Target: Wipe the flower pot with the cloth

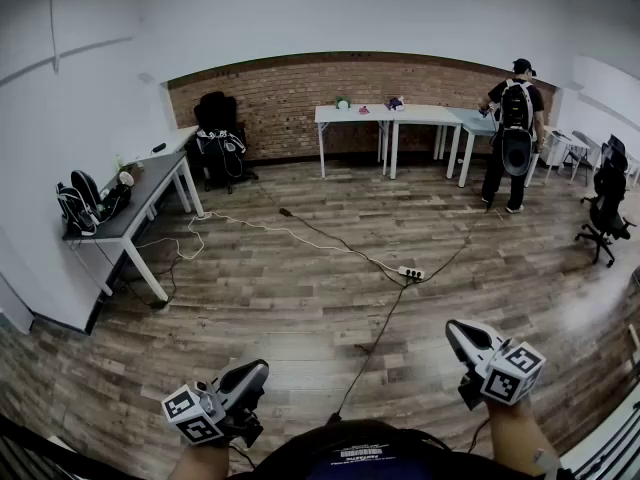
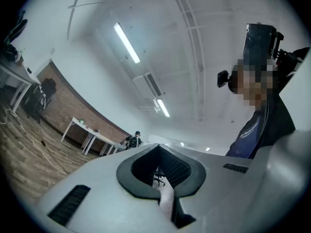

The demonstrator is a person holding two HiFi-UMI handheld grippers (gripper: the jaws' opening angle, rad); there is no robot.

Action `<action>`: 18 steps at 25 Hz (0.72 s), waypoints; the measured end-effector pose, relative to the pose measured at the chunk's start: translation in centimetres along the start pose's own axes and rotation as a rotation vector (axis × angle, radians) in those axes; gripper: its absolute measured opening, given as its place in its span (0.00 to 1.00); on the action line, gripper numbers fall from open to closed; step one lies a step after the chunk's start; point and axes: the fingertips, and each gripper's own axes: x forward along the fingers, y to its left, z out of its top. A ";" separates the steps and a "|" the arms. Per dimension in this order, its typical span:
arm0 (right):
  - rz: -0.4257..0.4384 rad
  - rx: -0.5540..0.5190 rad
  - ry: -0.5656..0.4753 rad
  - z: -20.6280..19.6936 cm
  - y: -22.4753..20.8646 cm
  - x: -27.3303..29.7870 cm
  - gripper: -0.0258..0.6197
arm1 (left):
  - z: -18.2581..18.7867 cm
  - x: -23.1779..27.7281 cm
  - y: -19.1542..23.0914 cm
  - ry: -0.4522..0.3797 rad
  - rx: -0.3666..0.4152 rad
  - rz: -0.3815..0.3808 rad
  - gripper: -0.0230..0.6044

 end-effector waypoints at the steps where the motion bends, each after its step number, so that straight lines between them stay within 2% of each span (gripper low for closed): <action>1: -0.002 0.006 -0.001 -0.1 0.0 0.1 0.04 | -0.1 -0.1 0.2 0.001 0.001 0.002 0.04; 11: -0.034 0.044 -0.016 -0.5 -1.6 -0.5 0.04 | -0.8 0.7 0.6 0.012 0.000 -0.004 0.04; 18: -0.048 0.054 -0.023 -0.3 -3.9 -2.6 0.04 | -1.7 3.8 -0.1 0.022 0.003 -0.025 0.04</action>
